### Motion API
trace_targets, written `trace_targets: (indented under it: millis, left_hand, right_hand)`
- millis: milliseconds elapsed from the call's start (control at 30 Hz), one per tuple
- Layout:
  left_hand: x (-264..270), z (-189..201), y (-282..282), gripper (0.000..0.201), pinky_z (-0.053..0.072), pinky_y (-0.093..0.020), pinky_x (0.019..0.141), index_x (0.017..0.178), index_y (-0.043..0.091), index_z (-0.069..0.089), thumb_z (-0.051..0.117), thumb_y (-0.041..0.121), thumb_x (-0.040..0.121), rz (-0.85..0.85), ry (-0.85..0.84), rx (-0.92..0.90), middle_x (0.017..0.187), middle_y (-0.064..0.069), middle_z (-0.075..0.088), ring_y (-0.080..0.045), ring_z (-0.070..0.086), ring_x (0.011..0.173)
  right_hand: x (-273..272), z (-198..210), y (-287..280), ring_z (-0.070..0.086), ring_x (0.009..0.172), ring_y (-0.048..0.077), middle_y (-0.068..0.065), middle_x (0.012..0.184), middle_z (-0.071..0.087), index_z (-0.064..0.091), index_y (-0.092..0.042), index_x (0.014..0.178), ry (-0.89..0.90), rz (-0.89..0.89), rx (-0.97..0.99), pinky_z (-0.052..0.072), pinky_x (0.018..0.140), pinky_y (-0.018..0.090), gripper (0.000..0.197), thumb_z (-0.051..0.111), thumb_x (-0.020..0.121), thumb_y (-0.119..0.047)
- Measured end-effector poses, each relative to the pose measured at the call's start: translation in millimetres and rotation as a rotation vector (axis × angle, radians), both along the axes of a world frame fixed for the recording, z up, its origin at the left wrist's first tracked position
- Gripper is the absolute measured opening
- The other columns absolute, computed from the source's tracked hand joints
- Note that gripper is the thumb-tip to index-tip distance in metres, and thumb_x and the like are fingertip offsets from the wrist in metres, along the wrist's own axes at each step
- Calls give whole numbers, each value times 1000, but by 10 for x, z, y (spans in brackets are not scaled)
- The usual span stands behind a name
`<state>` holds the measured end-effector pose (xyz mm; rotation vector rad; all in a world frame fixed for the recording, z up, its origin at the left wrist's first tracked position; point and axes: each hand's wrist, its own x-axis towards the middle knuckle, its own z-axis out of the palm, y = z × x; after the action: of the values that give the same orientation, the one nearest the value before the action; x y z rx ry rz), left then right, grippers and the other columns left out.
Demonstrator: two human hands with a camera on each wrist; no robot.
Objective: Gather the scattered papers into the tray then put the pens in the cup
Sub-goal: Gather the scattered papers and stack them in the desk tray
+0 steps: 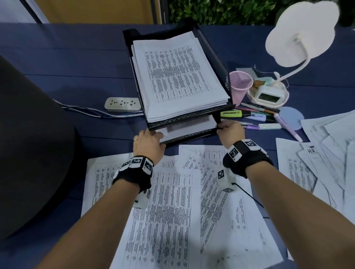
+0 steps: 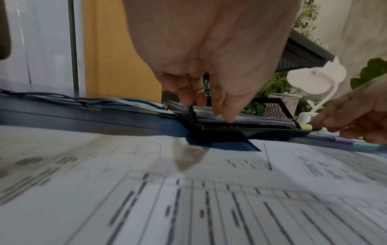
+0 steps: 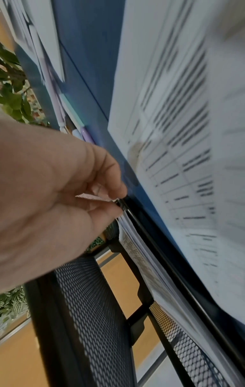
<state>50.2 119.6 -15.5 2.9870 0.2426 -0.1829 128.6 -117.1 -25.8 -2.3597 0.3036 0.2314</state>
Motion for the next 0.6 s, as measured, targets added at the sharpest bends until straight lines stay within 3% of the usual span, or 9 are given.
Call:
trace_targets:
  millis: [267, 333, 433, 500, 600]
  left_hand:
    - [-492, -8, 52, 31, 35, -41, 99, 118, 22, 62, 58, 31, 88, 31, 24, -134, 127, -6, 50, -27, 43, 118]
    - [-625, -19, 92, 37, 35, -40, 100, 123, 24, 57, 58, 34, 88, 100, 91, -128, 132, -7, 45, -28, 40, 123]
    - [-793, -51, 148, 54, 38, -40, 101, 133, 22, 47, 60, 42, 85, 184, 190, -119, 136, -9, 41, -30, 39, 125]
    - [-883, -84, 159, 69, 38, -41, 101, 137, 17, 40, 66, 46, 80, 242, 217, -153, 135, -13, 40, -33, 39, 124]
    - [-999, -144, 139, 91, 36, -43, 104, 141, 11, 29, 73, 53, 73, 324, 268, -155, 137, -18, 38, -36, 36, 127]
  right_hand:
    - [-631, -4, -252, 59, 111, 27, 7, 122, 63, 68, -10, 109, 83, -8, 12, 41, 84, 22, 23, 58, 88, -10]
    - [-786, -13, -319, 58, 112, 26, 6, 123, 63, 67, -12, 112, 118, 2, -59, 41, 85, 21, 25, 58, 89, -13]
    - [-972, -40, -395, 54, 116, 28, 9, 125, 60, 63, -16, 116, 182, 24, -210, 42, 98, 29, 29, 57, 88, -18]
    - [-1070, -58, -417, 49, 121, 30, 12, 129, 54, 56, -15, 125, 238, 32, -355, 39, 103, 35, 41, 60, 87, -29]
    - [-1215, -68, -463, 41, 127, 29, 13, 136, 44, 41, -14, 136, 350, -27, -516, 33, 104, 35, 75, 64, 78, -55]
